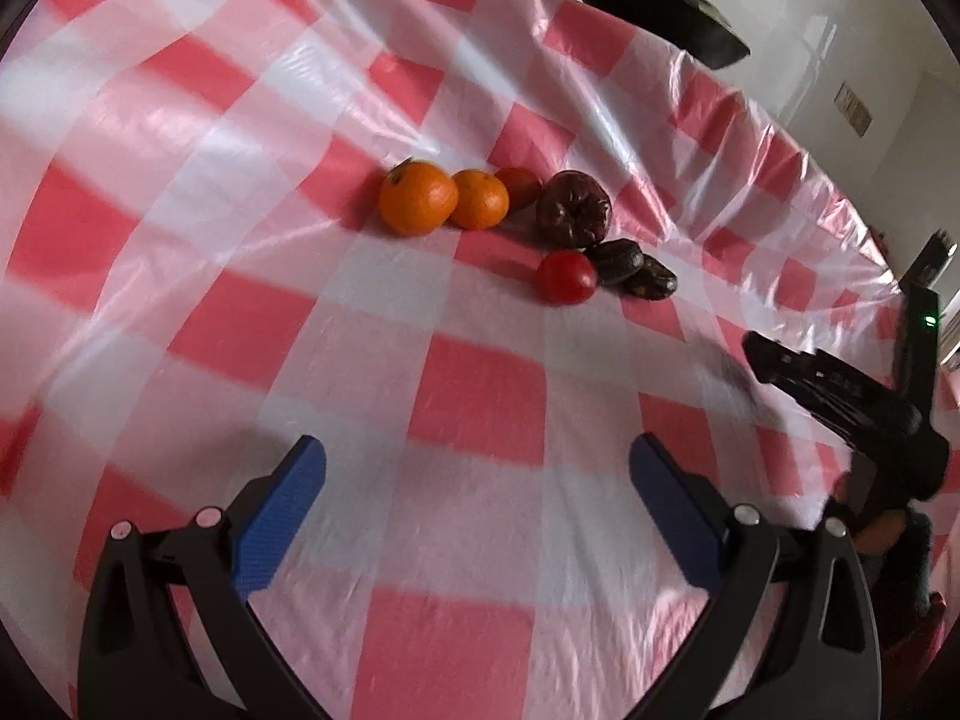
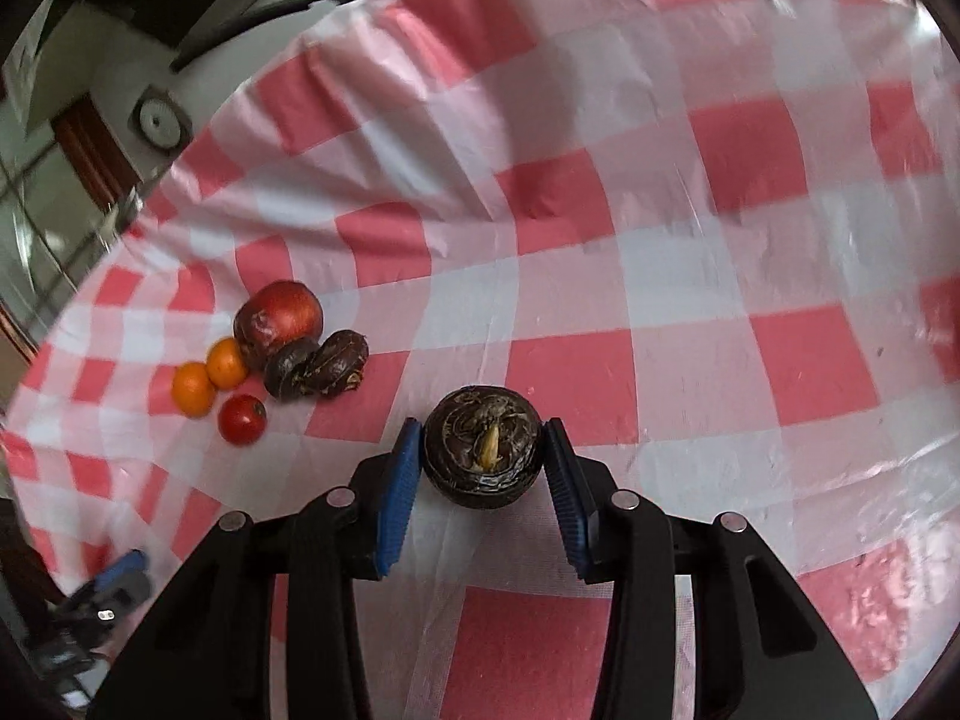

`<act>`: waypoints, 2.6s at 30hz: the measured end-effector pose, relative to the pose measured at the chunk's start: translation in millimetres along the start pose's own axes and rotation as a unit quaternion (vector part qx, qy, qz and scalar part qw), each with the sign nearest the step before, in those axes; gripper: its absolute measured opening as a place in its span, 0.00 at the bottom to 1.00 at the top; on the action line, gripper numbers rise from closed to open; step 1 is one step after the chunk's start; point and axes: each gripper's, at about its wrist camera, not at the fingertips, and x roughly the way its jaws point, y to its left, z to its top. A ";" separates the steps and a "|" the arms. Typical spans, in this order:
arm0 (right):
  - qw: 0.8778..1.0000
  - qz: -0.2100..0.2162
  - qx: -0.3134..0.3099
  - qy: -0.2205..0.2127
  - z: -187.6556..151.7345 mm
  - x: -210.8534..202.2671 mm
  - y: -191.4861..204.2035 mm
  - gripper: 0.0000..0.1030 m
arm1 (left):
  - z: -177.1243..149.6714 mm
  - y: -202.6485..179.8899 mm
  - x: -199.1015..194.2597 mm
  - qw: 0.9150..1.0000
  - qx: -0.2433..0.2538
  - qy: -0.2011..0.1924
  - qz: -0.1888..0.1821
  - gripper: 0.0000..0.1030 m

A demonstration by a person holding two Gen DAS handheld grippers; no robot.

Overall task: Organize fruits
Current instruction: 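Grasp a dark brown round fruit with the right tool while the left tool grasps a red tomato, then carry the dark fruit and tomato down into the white box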

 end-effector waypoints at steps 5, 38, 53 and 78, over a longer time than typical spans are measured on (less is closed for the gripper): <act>1.000 0.024 0.015 -0.003 0.3 -0.4 -3.2 0.40 | 35.8 -45.9 42.6 0.996 0.070 -0.001 0.050 0.98; 0.999 0.028 0.023 0.004 -1.1 1.7 -4.2 0.40 | -27.0 -21.8 -48.6 0.997 -0.041 -0.069 0.020 0.36; 0.990 0.054 -0.124 0.041 -111.5 -56.1 118.3 0.40 | -122.5 58.1 -143.5 0.994 -0.059 -0.056 0.074 0.36; 0.934 0.144 -0.315 0.087 -279.8 -127.4 270.8 0.40 | -231.6 129.7 -240.8 0.985 -0.040 -0.077 0.150 0.36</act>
